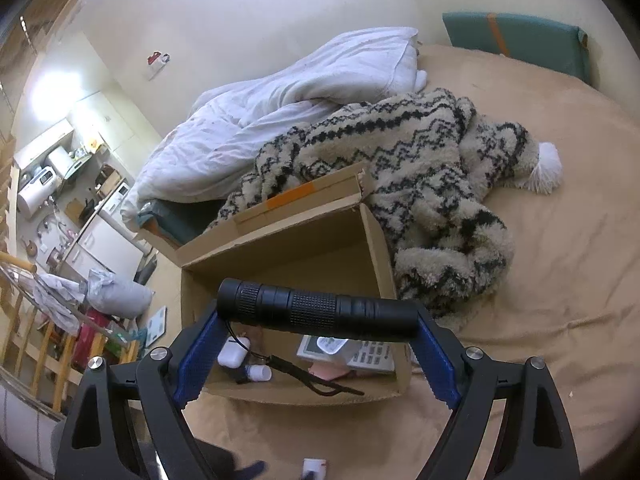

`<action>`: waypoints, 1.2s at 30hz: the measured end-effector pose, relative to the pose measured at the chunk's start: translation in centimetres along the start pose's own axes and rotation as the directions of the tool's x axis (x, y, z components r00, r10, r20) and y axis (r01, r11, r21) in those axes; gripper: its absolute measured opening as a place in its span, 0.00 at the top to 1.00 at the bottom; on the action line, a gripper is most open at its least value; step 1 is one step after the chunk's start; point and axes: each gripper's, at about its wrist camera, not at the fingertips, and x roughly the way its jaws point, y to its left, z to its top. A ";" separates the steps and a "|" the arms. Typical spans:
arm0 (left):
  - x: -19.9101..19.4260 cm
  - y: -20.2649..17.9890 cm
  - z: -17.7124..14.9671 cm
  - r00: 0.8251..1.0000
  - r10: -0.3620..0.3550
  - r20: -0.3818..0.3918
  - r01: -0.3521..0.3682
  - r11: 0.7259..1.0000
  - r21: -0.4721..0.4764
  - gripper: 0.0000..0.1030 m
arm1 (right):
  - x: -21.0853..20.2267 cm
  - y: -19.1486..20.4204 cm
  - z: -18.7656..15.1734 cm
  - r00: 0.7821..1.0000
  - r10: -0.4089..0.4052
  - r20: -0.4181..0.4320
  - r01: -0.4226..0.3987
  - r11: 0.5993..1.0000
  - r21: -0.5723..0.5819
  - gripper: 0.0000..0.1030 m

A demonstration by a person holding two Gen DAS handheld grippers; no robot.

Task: Organize rigid objects
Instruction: 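Lift the flashlight with the right tool while the left tool grasps the white pill bottle, then carry both items over the box and open both tools to drop them inside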

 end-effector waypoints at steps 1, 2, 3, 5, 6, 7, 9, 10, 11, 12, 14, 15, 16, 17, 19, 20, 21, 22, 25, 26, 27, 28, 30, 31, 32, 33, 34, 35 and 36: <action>0.5 -0.4 0.1 1.000 -0.002 -0.019 0.002 1.000 0.008 0.43 | 0.2 -0.2 0.0 1.000 0.004 -0.009 -0.004 1.000 0.009 0.10; 1.0 -0.6 0.2 0.999 0.001 -0.040 0.000 1.000 0.009 0.43 | 0.4 -0.3 0.0 1.000 0.004 -0.018 -0.004 1.000 0.017 0.10; 1.5 -0.6 0.3 0.998 0.006 -0.056 -0.006 1.000 0.005 0.43 | 0.6 -0.3 0.0 1.000 0.002 -0.027 -0.001 1.000 0.020 0.10; 2.3 -0.4 0.6 0.997 0.020 -0.073 -0.021 1.000 -0.011 0.43 | 0.9 -0.4 -0.1 0.999 -0.003 -0.036 0.004 1.000 0.022 0.10; 2.5 -0.1 0.8 0.997 0.022 -0.072 -0.023 1.000 -0.017 0.45 | 1.0 -0.4 -0.1 0.999 -0.005 -0.040 0.006 1.000 0.021 0.10; 2.6 0.1 0.9 0.998 0.019 -0.068 -0.021 1.000 -0.021 0.49 | 1.1 -0.4 -0.1 0.999 -0.006 -0.044 0.006 1.000 0.020 0.10; 2.8 0.6 1.1 0.998 0.019 -0.058 -0.021 0.999 -0.026 0.53 | 1.3 -0.3 -0.2 0.999 -0.005 -0.054 0.006 1.000 0.019 0.10; 2.8 0.7 1.2 0.998 0.023 -0.056 -0.024 0.999 -0.023 0.59 | 1.4 -0.3 -0.2 0.998 -0.004 -0.058 0.005 1.000 0.018 0.10; 2.8 0.8 1.3 0.998 0.028 -0.051 -0.029 0.999 -0.018 0.64 | 1.5 -0.2 -0.2 0.998 -0.005 -0.062 0.005 1.000 0.015 0.10; 2.7 1.0 1.4 0.998 0.038 -0.046 -0.039 0.999 -0.012 0.75 | 1.5 -0.2 -0.2 0.998 -0.007 -0.064 0.007 1.000 0.012 0.10; 2.7 1.4 1.7 0.998 0.033 -0.049 -0.034 0.999 -0.010 0.77 | 1.5 -0.1 -0.2 0.998 -0.007 -0.064 0.008 1.000 0.011 0.10; 2.7 1.6 1.8 0.998 0.029 -0.052 -0.029 0.999 -0.012 0.77 | 1.5 -0.1 -0.3 0.998 -0.006 -0.065 0.007 1.000 0.012 0.10; 2.7 2.1 2.0 0.998 0.025 -0.054 -0.026 1.000 -0.012 0.77 | 1.6 -0.2 -0.3 0.998 -0.005 -0.066 0.006 1.000 0.014 0.10; 2.5 2.4 2.2 0.998 0.027 -0.056 -0.027 1.000 -0.007 0.77 | 1.5 -0.2 -0.2 0.998 -0.005 -0.067 0.006 1.000 0.014 0.10; 2.4 2.6 2.2 0.998 0.038 -0.057 -0.039 0.999 -0.008 0.77 | 1.7 -0.1 -0.3 0.997 -0.008 -0.073 0.009 1.000 0.015 0.10; 2.1 3.2 2.4 0.998 0.047 -0.051 -0.047 0.999 -0.014 0.77 | 1.7 -0.2 -0.3 0.997 -0.011 -0.076 0.012 1.000 0.014 0.10; 1.7 3.4 2.6 0.998 0.051 -0.047 -0.051 0.999 -0.016 0.77 | 1.8 -0.1 -0.4 0.997 -0.014 -0.080 0.015 1.000 0.013 0.10; 1.2 4.1 2.8 0.998 0.054 -0.038 -0.054 0.998 -0.020 0.77 | 1.8 -0.2 -0.4 0.997 -0.014 -0.081 0.016 1.000 0.014 0.10; -0.3 5.7 3.5 0.998 0.070 -0.002 -0.070 0.997 -0.023 0.77 | 1.8 -0.3 -0.5 0.996 -0.015 -0.084 0.016 1.000 0.020 0.10; -1.2 6.6 3.8 0.997 0.077 0.017 -0.076 0.997 -0.030 0.77 | 1.8 -0.4 -0.5 0.996 -0.013 -0.083 0.015 1.000 0.021 0.10; -1.7 7.2 4.1 0.996 0.081 0.030 -0.080 0.996 -0.035 0.77 | 1.6 -0.4 -0.5 0.997 -0.009 -0.079 0.011 1.000 0.023 0.10; -2.5 7.9 4.4 0.995 0.085 0.046 -0.083 0.996 -0.043 0.77 | 1.6 -0.4 -0.5 0.997 -0.003 -0.075 0.005 1.000 0.024 0.10; -4.2 9.4 5.3 0.991 0.098 0.090 -0.092 0.994 -0.061 0.77 | 1.4 -0.3 -0.4 0.998 0.007 -0.069 -0.005 1.000 0.023 0.10; -5.1 10.0 5.6 0.989 0.102 0.111 -0.095 0.993 -0.068 0.77 | 1.3 -0.3 -0.4 0.998 0.013 -0.066 -0.012 1.000 0.024 0.10; -6.1 10.6 6.0 0.986 0.103 0.132 -0.093 0.993 -0.076 0.77 | 1.2 -0.3 -0.3 0.998 0.025 -0.063 -0.024 0.999 0.029 0.10; -7.0 11.1 6.5 0.983 0.096 0.154 -0.083 0.993 -0.090 0.77 | 1.1 -0.3 -0.3 0.997 0.040 -0.060 -0.038 0.999 0.035 0.10; -8.0 11.8 7.0 0.980 0.093 0.177 -0.076 0.992 -0.103 0.77 | 1.0 -0.2 -0.2 0.997 0.056 -0.055 -0.054 0.998 0.040 0.10; -8.7 11.9 7.2 0.976 0.097 0.194 -0.076 0.991 -0.109 0.77 | 1.1 -0.1 -0.1 0.996 0.068 -0.052 -0.066 0.997 0.039 0.10; -9.6 12.2 7.4 0.970 0.102 0.222 -0.077 0.990 -0.117 0.77 | 1.0 0.2 0.1 0.996 0.078 -0.048 -0.076 0.997 0.031 0.10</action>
